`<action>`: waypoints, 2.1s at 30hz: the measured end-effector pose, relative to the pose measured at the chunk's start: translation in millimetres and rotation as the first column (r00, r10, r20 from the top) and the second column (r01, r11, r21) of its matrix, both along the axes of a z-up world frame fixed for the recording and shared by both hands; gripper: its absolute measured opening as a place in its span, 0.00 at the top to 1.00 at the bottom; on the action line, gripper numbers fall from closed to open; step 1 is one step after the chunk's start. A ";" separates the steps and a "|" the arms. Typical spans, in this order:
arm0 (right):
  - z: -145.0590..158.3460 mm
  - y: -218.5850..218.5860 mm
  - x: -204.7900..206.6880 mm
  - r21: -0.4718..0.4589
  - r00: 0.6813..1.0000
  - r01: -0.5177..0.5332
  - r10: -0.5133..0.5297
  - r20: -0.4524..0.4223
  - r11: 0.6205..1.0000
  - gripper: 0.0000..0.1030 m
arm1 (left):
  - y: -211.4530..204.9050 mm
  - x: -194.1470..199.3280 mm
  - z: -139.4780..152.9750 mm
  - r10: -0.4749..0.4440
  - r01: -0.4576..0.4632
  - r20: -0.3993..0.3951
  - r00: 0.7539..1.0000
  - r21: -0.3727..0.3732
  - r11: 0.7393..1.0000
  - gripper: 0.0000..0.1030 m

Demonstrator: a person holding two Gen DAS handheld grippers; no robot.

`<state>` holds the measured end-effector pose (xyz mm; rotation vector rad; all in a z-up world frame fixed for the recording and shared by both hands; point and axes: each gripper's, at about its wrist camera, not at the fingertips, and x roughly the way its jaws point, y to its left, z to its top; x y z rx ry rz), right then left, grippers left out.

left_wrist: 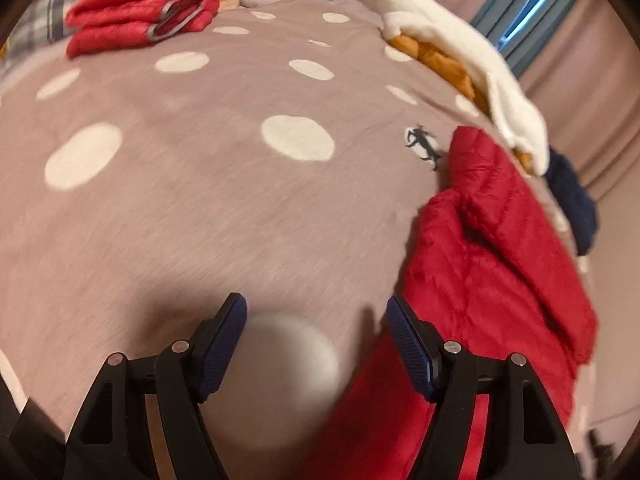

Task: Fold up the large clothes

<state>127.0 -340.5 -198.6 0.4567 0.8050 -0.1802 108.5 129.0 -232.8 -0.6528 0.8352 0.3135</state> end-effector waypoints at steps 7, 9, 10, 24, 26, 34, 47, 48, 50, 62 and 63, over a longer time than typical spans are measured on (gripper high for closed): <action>-49.8 -10.0 -76.1 0.162 0.998 0.057 -0.053 -0.029 0.985 0.30 | -10.3 -71.8 -6.2 -0.118 0.137 0.132 0.984 -0.143 0.980 0.30; -47.8 3.9 -84.2 0.142 0.999 0.040 -0.035 -0.038 0.989 0.28 | -18.0 -81.0 -10.3 -0.170 0.210 0.176 0.970 -0.243 0.947 0.30; -47.4 8.9 -85.2 0.158 0.999 0.024 -0.018 -0.039 0.987 0.28 | -21.0 -83.7 -14.2 -0.183 0.233 0.187 0.965 -0.294 0.927 0.31; -62.2 34.8 -89.2 0.222 0.999 -0.035 0.036 -0.001 0.974 0.83 | -52.0 -65.5 -32.0 -0.201 0.256 0.183 0.962 -0.366 0.895 0.80; -58.1 34.9 -92.4 0.207 0.999 -0.049 0.047 0.012 0.977 0.86 | -56.7 -68.4 -23.6 -0.206 0.253 0.189 0.960 -0.273 0.928 0.82; -28.9 27.2 -97.3 0.197 0.993 -0.073 0.054 0.102 0.978 0.89 | -65.8 -79.3 19.9 -0.194 0.213 0.262 0.945 -0.044 0.976 0.86; 18.3 21.6 -103.2 0.176 0.969 -0.115 0.071 0.235 0.978 0.89 | -73.0 -94.3 59.2 -0.247 0.256 0.328 0.912 0.016 0.966 0.87; 21.8 21.2 -105.1 0.176 0.967 -0.117 0.072 0.246 0.977 0.89 | -72.5 -96.6 63.8 -0.247 0.257 0.340 0.907 0.015 0.966 0.87; 30.0 20.2 -108.6 0.177 0.960 -0.124 0.073 0.269 0.976 0.89 | -72.2 -101.5 72.8 -0.245 0.249 0.354 0.902 0.035 0.968 0.87; 80.7 19.0 -130.9 0.122 0.915 -0.158 0.099 0.391 0.980 0.89 | -77.1 -117.8 107.5 -0.275 0.254 0.420 0.865 0.105 0.961 0.87; 82.7 19.6 -131.3 0.114 0.912 -0.161 0.104 0.397 0.980 0.89 | -77.9 -117.9 109.7 -0.270 0.241 0.413 0.870 0.124 0.963 0.87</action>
